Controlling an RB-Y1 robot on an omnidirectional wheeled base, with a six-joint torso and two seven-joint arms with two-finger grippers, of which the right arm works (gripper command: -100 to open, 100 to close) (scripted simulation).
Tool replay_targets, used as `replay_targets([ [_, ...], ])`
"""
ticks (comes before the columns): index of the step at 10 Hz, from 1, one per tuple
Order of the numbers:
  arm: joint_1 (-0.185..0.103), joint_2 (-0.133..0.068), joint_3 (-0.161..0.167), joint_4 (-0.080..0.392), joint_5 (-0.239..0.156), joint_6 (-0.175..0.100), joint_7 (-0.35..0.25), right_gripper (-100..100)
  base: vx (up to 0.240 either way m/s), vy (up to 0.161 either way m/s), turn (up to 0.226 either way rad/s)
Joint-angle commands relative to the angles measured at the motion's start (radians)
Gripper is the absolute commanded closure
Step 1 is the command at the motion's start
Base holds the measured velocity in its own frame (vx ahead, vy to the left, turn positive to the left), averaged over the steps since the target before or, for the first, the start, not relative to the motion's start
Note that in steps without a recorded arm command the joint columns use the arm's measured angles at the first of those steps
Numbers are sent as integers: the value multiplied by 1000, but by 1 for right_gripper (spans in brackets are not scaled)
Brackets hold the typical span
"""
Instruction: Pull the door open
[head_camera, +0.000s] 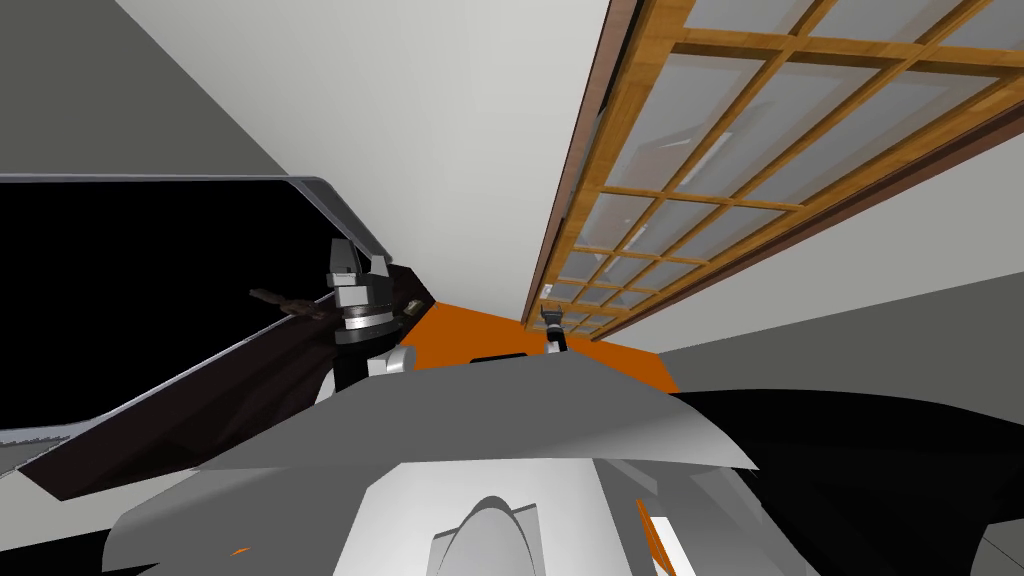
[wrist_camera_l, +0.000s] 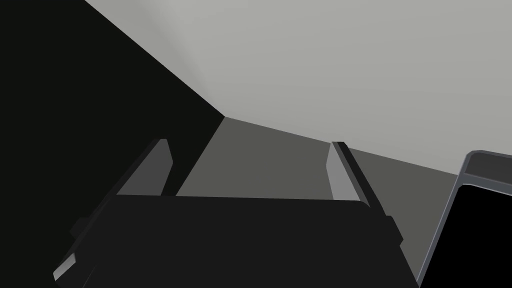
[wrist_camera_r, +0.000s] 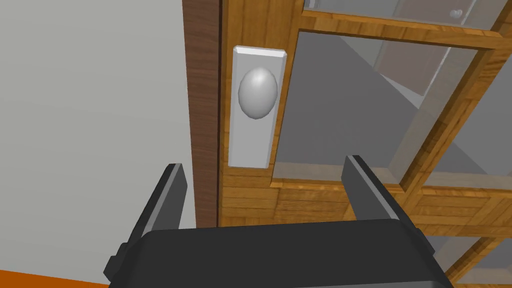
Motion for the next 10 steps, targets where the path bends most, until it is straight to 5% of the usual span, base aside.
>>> replay_targets([
  [1,-2,4,6,-2,-14,3,-50,-100,-57,-11,19],
  [5,-2,7,11,-6,-27,7,-96,-100,-35,-14,16],
  [10,27,-54,-7,15,-45,-20,-161,-100,182,14,102],
])
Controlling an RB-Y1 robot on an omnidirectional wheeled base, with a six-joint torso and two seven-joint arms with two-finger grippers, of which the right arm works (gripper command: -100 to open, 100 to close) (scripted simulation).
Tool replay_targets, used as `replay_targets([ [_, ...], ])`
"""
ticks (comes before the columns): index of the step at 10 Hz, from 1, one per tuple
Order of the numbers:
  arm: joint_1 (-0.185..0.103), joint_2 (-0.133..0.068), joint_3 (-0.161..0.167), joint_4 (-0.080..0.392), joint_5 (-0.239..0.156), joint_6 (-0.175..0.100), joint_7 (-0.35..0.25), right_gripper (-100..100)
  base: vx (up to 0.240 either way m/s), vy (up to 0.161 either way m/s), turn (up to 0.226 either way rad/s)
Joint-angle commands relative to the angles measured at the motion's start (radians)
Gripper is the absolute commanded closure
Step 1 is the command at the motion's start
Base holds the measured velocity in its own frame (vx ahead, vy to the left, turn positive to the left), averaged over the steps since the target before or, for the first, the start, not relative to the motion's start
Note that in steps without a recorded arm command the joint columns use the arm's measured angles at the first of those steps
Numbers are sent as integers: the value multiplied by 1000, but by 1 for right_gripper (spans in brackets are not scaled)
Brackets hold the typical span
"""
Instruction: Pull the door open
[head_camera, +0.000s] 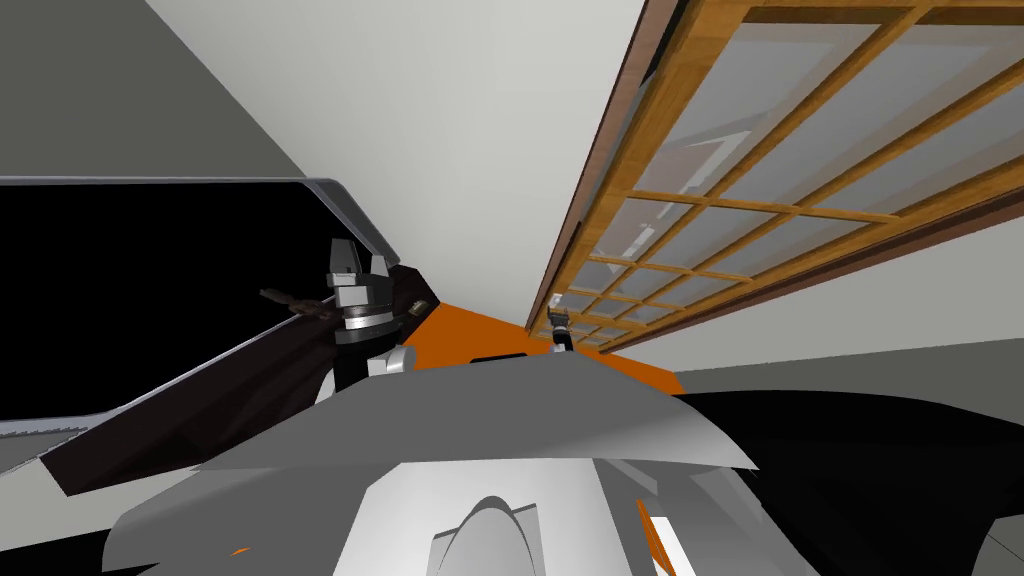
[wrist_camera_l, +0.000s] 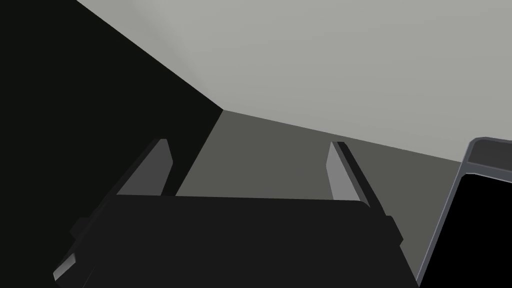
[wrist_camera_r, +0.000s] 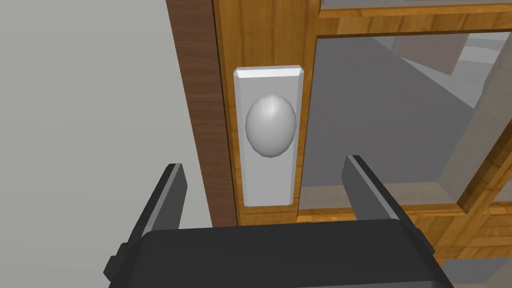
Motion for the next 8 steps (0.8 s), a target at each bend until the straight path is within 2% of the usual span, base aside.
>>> replay_targets([
  [1,3,-19,-7,19,-6,-16,-23,-100,217,2,111],
  [2,11,-35,-12,25,-10,-23,-40,-100,233,0,113],
  [4,5,-34,-9,36,-9,-32,-43,-100,107,-16,20],
  [5,5,-34,-9,36,-9,-32,-43,100,0,0,0],
  [8,5,-34,-9,36,-9,-32,-43,100,-19,-3,-2],
])
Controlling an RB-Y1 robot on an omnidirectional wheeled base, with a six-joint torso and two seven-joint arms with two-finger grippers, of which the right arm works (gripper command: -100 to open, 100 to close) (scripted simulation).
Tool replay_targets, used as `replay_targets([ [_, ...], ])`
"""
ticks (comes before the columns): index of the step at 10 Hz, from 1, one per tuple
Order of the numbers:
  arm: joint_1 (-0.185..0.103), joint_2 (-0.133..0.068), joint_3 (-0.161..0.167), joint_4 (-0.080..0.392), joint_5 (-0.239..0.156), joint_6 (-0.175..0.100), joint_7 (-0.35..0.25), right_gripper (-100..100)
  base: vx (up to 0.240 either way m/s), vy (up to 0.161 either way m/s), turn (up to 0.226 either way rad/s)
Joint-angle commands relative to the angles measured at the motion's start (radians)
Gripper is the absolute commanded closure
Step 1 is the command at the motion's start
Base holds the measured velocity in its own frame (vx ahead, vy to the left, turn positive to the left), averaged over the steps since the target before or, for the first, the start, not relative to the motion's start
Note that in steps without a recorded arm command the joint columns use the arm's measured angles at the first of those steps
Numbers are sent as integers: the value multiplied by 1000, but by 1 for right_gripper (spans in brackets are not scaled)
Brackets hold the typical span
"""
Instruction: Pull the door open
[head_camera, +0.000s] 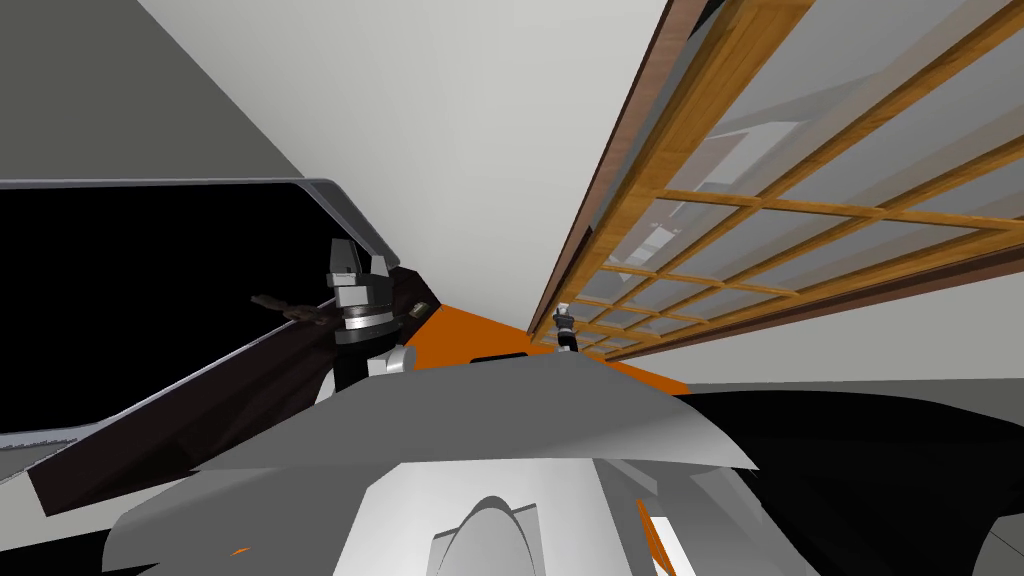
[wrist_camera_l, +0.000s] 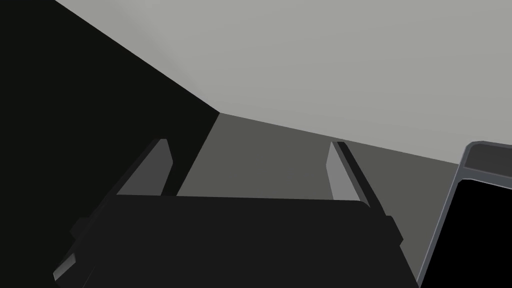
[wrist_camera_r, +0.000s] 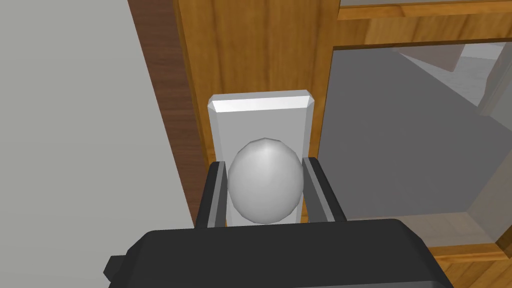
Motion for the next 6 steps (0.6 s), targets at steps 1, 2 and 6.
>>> replay_targets([
  [1,-2,2,2,-2,1,-3,0,100,-5,2,-3],
  [2,-2,2,2,-2,1,-3,0,100,0,0,0],
  [6,20,-33,47,-12,25,-15,-57,100,-166,-30,79],
])
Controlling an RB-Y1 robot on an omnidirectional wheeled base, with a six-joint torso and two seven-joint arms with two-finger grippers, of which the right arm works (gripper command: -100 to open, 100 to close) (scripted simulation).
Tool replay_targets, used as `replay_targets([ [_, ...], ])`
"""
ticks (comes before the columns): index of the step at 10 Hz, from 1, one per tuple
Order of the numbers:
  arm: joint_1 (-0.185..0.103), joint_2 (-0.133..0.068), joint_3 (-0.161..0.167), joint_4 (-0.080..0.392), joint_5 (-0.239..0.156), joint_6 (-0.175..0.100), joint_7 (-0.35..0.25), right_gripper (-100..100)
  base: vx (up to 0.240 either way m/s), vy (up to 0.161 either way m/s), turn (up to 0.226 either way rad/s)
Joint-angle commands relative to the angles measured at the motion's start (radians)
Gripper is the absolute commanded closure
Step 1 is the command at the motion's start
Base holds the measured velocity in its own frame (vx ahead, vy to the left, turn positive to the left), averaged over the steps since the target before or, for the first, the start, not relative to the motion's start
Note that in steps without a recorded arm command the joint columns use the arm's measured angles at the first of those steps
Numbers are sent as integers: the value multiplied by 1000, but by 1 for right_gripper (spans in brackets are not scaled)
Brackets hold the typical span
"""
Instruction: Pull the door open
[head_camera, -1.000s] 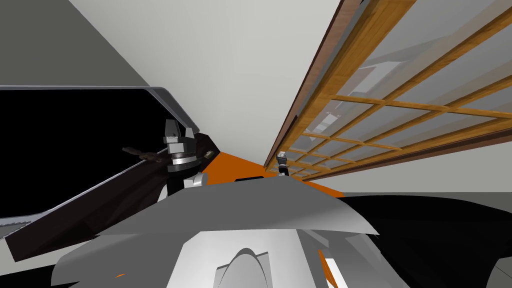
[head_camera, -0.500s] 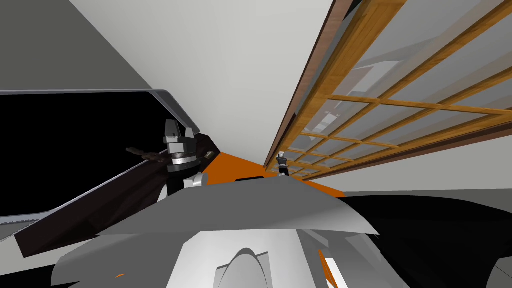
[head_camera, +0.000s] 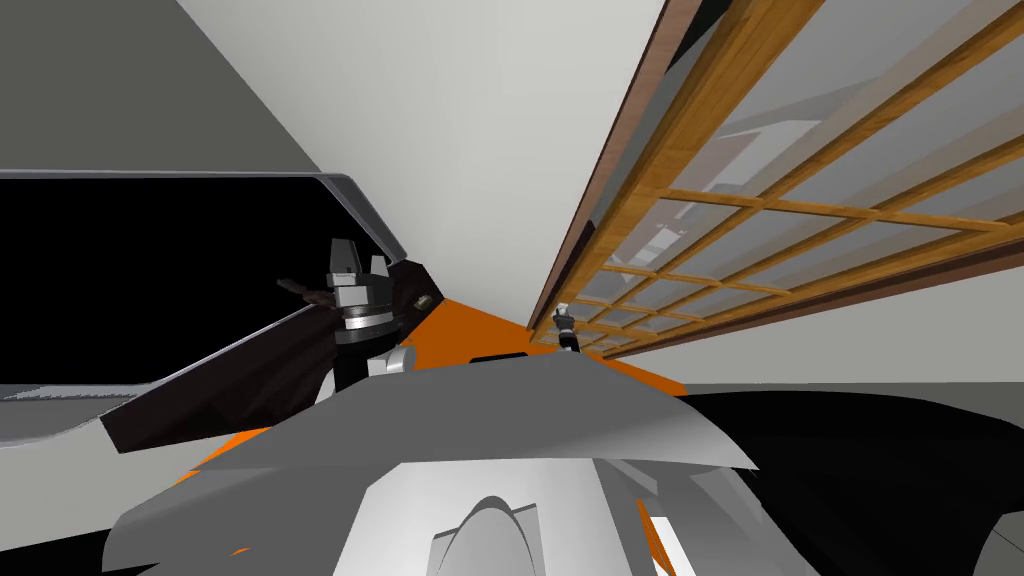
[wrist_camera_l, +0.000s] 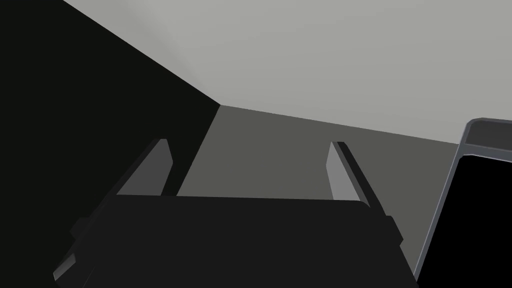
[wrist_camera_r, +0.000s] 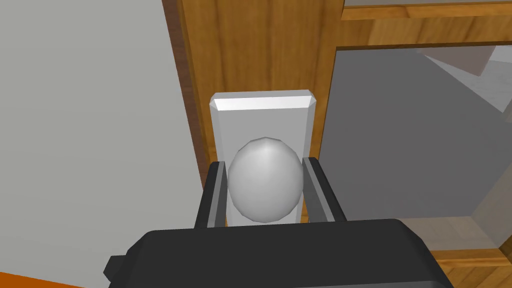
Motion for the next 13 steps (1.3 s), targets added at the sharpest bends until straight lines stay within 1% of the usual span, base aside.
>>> replay_targets([
  [1,10,-14,21,-6,11,-8,-25,100,-236,-12,91],
  [4,27,-44,62,-17,33,-22,-76,100,-199,-22,88],
  [6,35,-58,81,-22,43,-28,-99,100,-211,-49,86],
  [7,31,-50,77,-15,41,-24,-90,100,-88,-5,24],
  [8,44,-65,99,-18,55,-41,-115,100,-134,-23,89],
  [9,47,-69,104,-20,59,-45,-120,100,-202,-37,75],
  [10,54,-78,115,-22,66,-55,-132,100,-214,-19,56],
  [11,65,-92,133,-27,77,-71,-152,100,-239,-11,78],
  [13,81,-114,160,-34,95,-96,-182,100,-241,-69,86],
])
